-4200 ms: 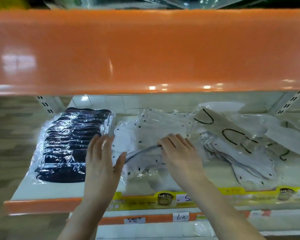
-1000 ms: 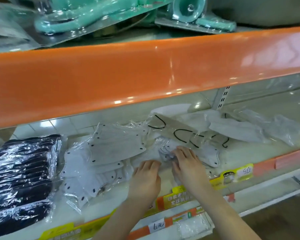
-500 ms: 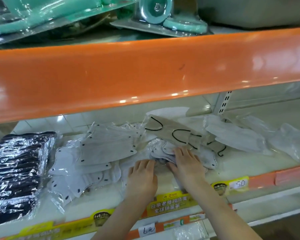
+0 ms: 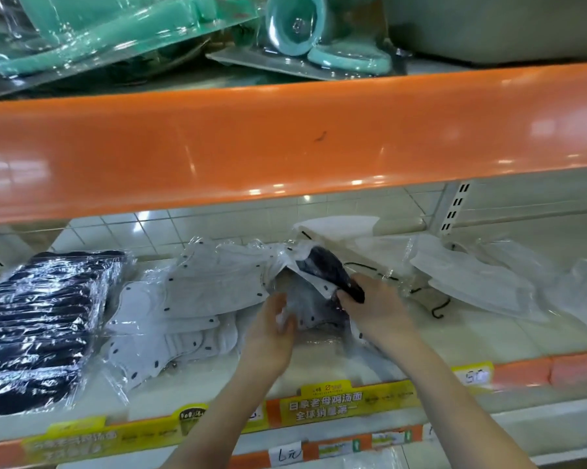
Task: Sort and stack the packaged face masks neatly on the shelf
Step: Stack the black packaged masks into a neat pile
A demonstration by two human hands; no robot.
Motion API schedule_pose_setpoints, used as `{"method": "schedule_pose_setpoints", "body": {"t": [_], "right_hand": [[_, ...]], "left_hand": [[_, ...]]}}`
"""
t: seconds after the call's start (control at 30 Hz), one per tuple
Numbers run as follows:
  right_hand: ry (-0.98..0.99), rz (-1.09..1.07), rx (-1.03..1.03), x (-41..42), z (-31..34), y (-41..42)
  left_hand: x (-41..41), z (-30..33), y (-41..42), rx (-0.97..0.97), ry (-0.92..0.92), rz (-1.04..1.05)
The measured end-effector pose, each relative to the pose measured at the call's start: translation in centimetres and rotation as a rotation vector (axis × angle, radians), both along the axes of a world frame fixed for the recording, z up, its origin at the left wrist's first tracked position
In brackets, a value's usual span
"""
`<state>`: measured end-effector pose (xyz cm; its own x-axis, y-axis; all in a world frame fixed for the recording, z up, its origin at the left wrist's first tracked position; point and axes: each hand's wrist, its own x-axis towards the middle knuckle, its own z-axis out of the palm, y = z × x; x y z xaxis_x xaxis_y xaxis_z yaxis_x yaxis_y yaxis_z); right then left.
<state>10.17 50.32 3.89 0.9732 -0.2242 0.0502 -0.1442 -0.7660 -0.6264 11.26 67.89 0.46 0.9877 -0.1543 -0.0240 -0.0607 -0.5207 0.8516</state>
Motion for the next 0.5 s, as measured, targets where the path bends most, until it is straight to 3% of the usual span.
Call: {"method": "schedule_pose_setpoints", "body": {"t": [0.23, 0.43, 0.5], "right_hand": [[-0.046, 0.075, 0.559, 0.0, 3.6, 0.5], [-0.067, 0.051, 1.319, -0.1, 4.4, 1.5], [-0.073, 0.058, 1.410, 0.2, 4.2, 1.6]], "left_hand": [[1.2, 2.4, 0.4, -0.637, 0.365, 0.136], [1.7, 3.2, 0.8, -0.731, 0.367, 0.081], [2.0, 3.4, 1.0, -0.761, 0.367, 0.074]]}}
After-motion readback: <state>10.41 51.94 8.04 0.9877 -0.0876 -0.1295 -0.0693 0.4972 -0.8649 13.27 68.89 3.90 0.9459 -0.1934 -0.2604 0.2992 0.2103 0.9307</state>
